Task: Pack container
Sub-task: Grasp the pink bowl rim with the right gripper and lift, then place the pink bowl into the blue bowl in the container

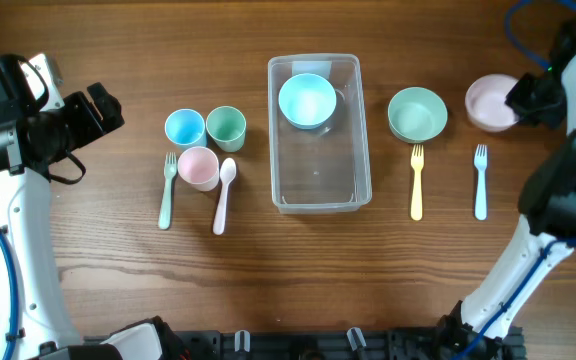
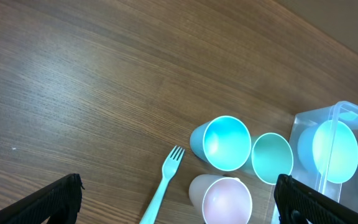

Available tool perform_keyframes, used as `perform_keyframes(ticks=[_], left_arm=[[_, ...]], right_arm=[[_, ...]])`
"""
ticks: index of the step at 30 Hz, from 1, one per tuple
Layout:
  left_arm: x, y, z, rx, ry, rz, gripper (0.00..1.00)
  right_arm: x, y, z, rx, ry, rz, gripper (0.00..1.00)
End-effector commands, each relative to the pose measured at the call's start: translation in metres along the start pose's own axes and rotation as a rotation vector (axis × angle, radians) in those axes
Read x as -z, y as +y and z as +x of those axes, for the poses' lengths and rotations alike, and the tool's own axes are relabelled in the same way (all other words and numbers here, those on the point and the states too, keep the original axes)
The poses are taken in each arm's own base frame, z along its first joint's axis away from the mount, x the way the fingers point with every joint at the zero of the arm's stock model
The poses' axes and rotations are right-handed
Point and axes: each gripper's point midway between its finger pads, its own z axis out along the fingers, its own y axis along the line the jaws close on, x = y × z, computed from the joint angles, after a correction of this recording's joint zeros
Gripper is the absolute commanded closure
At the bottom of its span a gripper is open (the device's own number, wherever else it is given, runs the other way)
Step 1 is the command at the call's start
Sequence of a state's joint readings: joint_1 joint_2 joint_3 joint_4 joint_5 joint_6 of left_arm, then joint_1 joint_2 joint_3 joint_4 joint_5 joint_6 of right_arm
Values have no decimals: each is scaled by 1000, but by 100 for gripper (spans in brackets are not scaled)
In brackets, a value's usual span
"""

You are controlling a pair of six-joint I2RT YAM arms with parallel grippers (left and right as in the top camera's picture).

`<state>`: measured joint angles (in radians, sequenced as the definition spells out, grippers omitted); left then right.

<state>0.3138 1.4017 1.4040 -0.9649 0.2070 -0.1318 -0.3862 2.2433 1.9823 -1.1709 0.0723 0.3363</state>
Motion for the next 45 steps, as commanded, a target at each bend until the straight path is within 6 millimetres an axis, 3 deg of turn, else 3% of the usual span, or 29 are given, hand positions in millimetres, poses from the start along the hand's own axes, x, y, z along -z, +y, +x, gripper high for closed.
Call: perform_keyframes(ticks=[1, 3, 4, 5, 7, 9, 11, 13, 18, 22, 25, 28, 29, 30, 32, 35, 37, 39, 41, 43, 45], left_arm=[[3, 0, -6, -22, -14, 4, 0], [3, 0, -6, -22, -14, 4, 0], [3, 0, -6, -22, -14, 4, 0], [3, 0, -6, -22, -15, 4, 0], [3, -1, -6, -22, -15, 4, 0], [3, 0, -6, -22, -14, 4, 0], [3, 0, -6, -22, -14, 4, 0], [3, 0, -6, -22, -14, 4, 0], [3, 0, -6, -22, -14, 4, 0], [3, 0, -6, -22, -14, 4, 0], [3, 0, -6, -22, -14, 4, 0], [3, 0, -6, -22, -14, 4, 0], [3, 0, -6, -22, -14, 4, 0], [3, 0, -6, -22, -14, 4, 0], [3, 0, -6, -22, -14, 4, 0], [3, 0, -6, -22, -14, 4, 0], [3, -1, -6, -22, -15, 4, 0], [3, 0, -6, -22, -14, 4, 0], [3, 0, -6, -22, -14, 4, 0], [3, 0, -6, -22, -14, 4, 0], [3, 0, -6, -22, -14, 4, 0]], right_arm=[[130, 35, -2, 63, -259, -145, 96], [197, 77, 24, 182, -391, -240, 96], [221, 102, 43, 270, -436, -286, 96], [239, 130, 67, 352, -458, -332, 96], [243, 178, 109, 528, -451, -366, 96], [221, 222, 148, 661, -394, -364, 96], [188, 257, 173, 739, -319, -373, 96], [141, 285, 191, 787, -229, -370, 96], [78, 316, 189, 797, -189, -366, 96], [47, 326, 196, 806, -142, -375, 96], [31, 330, 202, 810, -106, -386, 96], [31, 330, 205, 813, -95, -392, 96], [30, 328, 206, 813, -88, -386, 87], [30, 326, 207, 814, -79, -380, 72], [37, 323, 208, 825, -75, -381, 58], [98, 320, 198, 834, -173, -446, 50], [169, 309, 187, 811, -294, -523, 47], [224, 278, 165, 733, -411, -531, 42], [249, 226, 131, 611, -482, -451, 40], [239, 176, 103, 510, -439, -372, 38], [212, 136, 85, 431, -357, -289, 30]])
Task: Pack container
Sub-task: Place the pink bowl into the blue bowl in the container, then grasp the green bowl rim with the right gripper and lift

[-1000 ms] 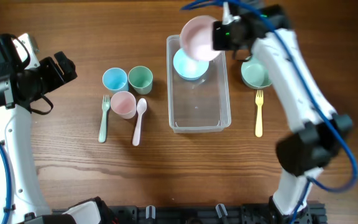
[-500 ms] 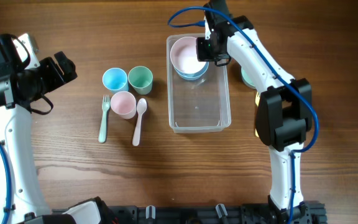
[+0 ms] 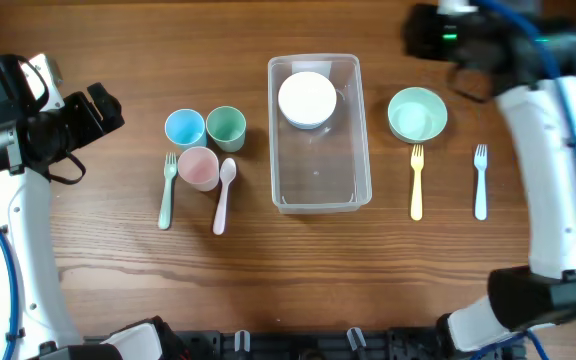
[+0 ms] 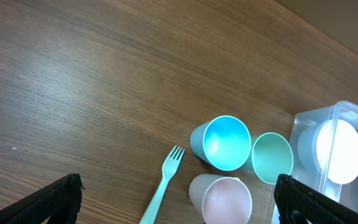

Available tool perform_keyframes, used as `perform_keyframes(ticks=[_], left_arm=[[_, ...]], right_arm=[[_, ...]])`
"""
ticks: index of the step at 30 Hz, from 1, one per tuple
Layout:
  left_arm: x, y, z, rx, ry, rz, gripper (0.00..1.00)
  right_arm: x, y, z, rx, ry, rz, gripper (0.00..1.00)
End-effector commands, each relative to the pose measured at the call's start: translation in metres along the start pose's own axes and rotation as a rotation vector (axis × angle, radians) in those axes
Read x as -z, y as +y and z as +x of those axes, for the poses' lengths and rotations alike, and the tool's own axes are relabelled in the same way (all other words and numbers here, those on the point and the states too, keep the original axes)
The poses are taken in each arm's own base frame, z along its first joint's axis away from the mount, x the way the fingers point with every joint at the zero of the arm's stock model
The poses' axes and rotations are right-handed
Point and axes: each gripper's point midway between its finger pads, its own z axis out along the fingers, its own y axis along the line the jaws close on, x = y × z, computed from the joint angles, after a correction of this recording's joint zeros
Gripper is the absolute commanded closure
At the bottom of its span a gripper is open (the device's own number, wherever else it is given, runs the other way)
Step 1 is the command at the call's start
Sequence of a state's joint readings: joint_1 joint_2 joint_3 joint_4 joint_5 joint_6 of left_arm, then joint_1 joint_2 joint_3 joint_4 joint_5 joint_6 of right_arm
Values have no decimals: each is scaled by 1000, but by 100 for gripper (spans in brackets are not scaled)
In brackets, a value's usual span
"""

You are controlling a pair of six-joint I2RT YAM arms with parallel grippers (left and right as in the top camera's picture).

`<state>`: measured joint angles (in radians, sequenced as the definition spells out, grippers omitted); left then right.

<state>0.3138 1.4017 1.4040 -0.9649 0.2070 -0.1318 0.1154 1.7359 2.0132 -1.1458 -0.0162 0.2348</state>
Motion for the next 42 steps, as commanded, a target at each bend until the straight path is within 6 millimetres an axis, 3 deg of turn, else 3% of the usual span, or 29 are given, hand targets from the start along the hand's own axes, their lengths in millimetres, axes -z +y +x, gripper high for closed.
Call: perform_keyframes(ticks=[1, 4, 8, 11, 13, 19, 22, 27, 30, 32, 36, 38, 39, 42], left_arm=[[3, 0, -6, -22, -14, 4, 0], [3, 0, -6, -22, -14, 4, 0], [3, -1, -6, -22, -15, 4, 0], [3, -1, -6, -22, -15, 4, 0], [3, 0, -6, -22, -14, 4, 0], [3, 0, -6, -22, -14, 4, 0], [3, 0, -6, -22, -14, 4, 0], [3, 0, -6, -22, -14, 4, 0], [3, 0, -6, -22, -14, 4, 0], [3, 0, -6, -22, -14, 4, 0], [3, 0, -6, -22, -14, 4, 0], [3, 0, -6, -22, -14, 4, 0], [3, 0, -6, -22, -14, 4, 0], [3, 0, -6, -22, -14, 4, 0]], right_arm=[[-40, -90, 34, -155, 183, 181, 30], [-81, -129, 78, -242, 347, 237, 34], [-133, -135, 121, -262, 480, 245, 36], [-165, -142, 153, -302, 558, 268, 49], [-179, -145, 169, -303, 599, 274, 50], [-195, -143, 171, -311, 593, 248, 51], [-199, -143, 170, -311, 582, 246, 68], [-206, -145, 179, -313, 607, 250, 67], [-208, -145, 179, -313, 605, 249, 71], [-208, -145, 179, -313, 604, 250, 93], [-198, -149, 173, -300, 589, 281, 96], [-179, -145, 153, -294, 532, 270, 96], [-158, -136, 130, -283, 461, 253, 96], [-86, -79, 73, -208, 244, 131, 96]])
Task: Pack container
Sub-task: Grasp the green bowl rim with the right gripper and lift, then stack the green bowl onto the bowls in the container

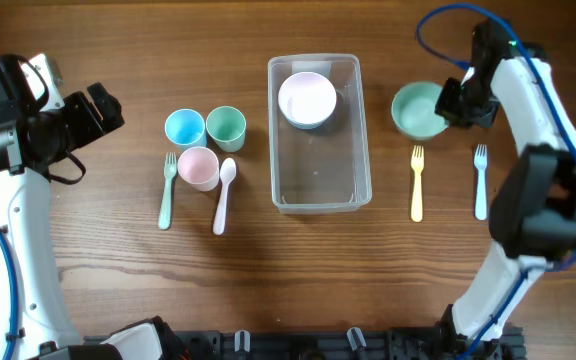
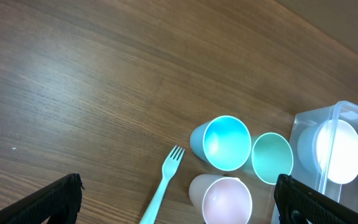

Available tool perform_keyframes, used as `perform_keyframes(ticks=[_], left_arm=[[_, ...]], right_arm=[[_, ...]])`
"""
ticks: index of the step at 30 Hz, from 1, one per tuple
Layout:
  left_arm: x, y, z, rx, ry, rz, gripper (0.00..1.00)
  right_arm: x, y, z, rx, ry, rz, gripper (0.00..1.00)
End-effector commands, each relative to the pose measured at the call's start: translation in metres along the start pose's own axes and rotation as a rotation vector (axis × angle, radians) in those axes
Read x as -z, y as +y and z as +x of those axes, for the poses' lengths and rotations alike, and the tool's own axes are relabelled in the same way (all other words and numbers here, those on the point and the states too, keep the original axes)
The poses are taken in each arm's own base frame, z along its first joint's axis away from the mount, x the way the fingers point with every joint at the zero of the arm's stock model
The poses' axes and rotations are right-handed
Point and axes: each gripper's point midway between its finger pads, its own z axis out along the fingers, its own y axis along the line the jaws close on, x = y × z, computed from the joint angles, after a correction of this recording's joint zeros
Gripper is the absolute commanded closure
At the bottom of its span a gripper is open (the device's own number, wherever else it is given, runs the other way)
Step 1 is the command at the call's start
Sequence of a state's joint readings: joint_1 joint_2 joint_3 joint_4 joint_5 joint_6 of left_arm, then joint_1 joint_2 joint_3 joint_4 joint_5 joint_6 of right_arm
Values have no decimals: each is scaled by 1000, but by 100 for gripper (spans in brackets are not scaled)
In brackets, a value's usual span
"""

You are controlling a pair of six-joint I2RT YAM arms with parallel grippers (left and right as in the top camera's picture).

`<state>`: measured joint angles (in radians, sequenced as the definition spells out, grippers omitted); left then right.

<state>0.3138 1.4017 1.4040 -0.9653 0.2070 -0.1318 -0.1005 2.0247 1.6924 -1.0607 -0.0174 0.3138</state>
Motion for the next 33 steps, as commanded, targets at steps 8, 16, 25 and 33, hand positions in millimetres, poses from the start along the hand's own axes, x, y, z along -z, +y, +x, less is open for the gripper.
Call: perform_keyframes(ticks=[8, 16, 25, 33], left_arm=[[3, -1, -6, -22, -15, 4, 0], [3, -1, -6, -22, -15, 4, 0], [3, 0, -6, -22, -15, 4, 0], [3, -1, -6, -22, -15, 4, 0]], right_arm=[[190, 180, 66, 422, -415, -354, 96], [56, 223, 46, 495, -275, -268, 96], [-9, 237, 28, 457, -253, -283, 96], [-9, 242, 47, 538, -177, -320, 61]])
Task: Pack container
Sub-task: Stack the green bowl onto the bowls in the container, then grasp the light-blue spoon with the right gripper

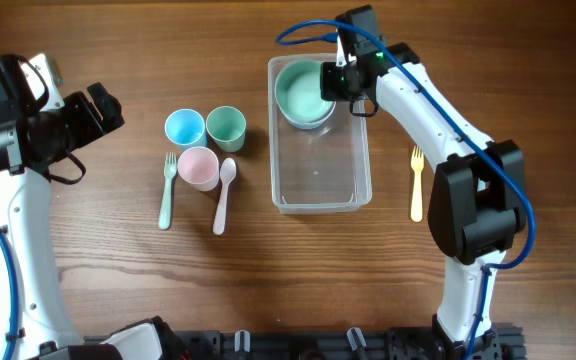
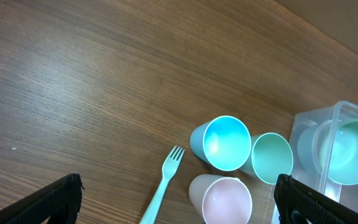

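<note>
The clear container (image 1: 319,170) stands mid-table. At its far end a green bowl (image 1: 301,92) tops a stack of bowls, and my right gripper (image 1: 346,82) is shut on its right rim. The left wrist view also shows the container (image 2: 309,134) and the green bowl (image 2: 353,160). Left of the container are a blue cup (image 1: 185,127), green cup (image 1: 226,127), pink cup (image 1: 198,167), green fork (image 1: 167,192) and pink spoon (image 1: 224,195). My left gripper (image 1: 101,108) hangs open left of the cups, its fingers (image 2: 58,199) wide apart and holding nothing.
A yellow fork (image 1: 417,185) lies right of the container, beside my right arm (image 1: 473,200). The left wrist view shows the blue cup (image 2: 227,142), green cup (image 2: 272,157), pink cup (image 2: 227,199) and green fork (image 2: 165,182) on the wooden table (image 2: 73,93).
My right gripper was at the green bowl on the table right of the container. It now holds that bowl over the pink bowl inside the container. The left arm has not moved.
First a blue bowl sat in the container and my right gripper was at a pink bowl far right. Then the pink bowl lay on the blue one. Then the gripper was at the green bowl, which now tops the stack.
</note>
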Available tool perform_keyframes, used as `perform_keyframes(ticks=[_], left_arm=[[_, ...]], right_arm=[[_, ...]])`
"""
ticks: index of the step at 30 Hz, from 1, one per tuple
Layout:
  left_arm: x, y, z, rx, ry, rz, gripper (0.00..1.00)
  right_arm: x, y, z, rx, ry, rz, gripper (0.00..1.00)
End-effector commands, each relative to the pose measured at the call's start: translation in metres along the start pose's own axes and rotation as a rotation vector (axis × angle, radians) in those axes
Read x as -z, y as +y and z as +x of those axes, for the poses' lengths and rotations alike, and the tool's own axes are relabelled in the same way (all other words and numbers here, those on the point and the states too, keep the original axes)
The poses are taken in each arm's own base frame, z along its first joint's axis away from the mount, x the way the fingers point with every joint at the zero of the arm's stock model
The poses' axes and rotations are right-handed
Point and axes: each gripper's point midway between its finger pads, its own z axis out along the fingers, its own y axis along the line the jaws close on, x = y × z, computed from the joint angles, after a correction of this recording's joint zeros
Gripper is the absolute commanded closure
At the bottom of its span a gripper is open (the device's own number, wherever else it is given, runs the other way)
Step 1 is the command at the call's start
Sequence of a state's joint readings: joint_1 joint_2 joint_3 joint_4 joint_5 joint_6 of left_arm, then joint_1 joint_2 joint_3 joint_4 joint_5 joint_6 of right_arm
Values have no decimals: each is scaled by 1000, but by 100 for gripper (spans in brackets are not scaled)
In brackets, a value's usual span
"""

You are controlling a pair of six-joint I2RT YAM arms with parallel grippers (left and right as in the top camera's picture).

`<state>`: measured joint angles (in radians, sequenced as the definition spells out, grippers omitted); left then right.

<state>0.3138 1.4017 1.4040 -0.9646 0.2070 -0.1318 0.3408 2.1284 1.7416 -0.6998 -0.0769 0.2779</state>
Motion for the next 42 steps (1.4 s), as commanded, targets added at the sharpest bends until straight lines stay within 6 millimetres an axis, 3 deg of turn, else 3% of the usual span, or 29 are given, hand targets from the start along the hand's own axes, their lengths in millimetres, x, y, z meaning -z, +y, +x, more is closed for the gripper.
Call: perform_keyframes(ticks=[1, 4, 7, 9, 11, 13, 16, 18, 22, 24, 26, 27, 29, 35, 42], left_arm=[[3, 0, -6, -21, -14, 4, 0], [3, 0, -6, -21, -14, 4, 0], [3, 0, -6, -21, -14, 4, 0], [3, 0, -6, -22, -14, 4, 0], [3, 0, -6, -21, -14, 4, 0], [3, 0, -6, -21, -14, 4, 0], [3, 0, -6, -22, -14, 4, 0], [3, 0, -6, -21, -14, 4, 0], [3, 0, -6, -21, -14, 4, 0], [3, 0, -6, -21, -14, 4, 0], [3, 0, -6, -21, -14, 4, 0], [3, 0, -6, -21, -14, 4, 0], [3, 0, -6, -22, -14, 4, 0], [3, 0, -6, -21, -14, 4, 0], [3, 0, -6, -21, -14, 4, 0]], right_arm=[[12, 15, 1, 76, 31, -54, 52], [56, 19, -16, 79, -16, -49, 49], [144, 16, -42, 58, -170, -9, 45], [210, -8, -43, -31, -258, 28, 38], [252, -38, -32, -95, -282, 65, 34], [280, -87, -3, -199, -226, 144, 34], [272, -142, 42, -297, -56, 243, 33], [253, -161, 61, -345, 10, 266, 32], [180, -180, 120, -328, 195, 276, 29], [155, -185, 147, -339, 256, 286, 29], [130, -207, 171, -325, 279, 380, 36], [122, -219, 181, -317, 276, 444, 30], [112, -231, 192, -322, 265, 477, 20], [99, -253, 224, -346, 289, 482, 21], [85, -270, 224, -372, 271, 436, 24]])
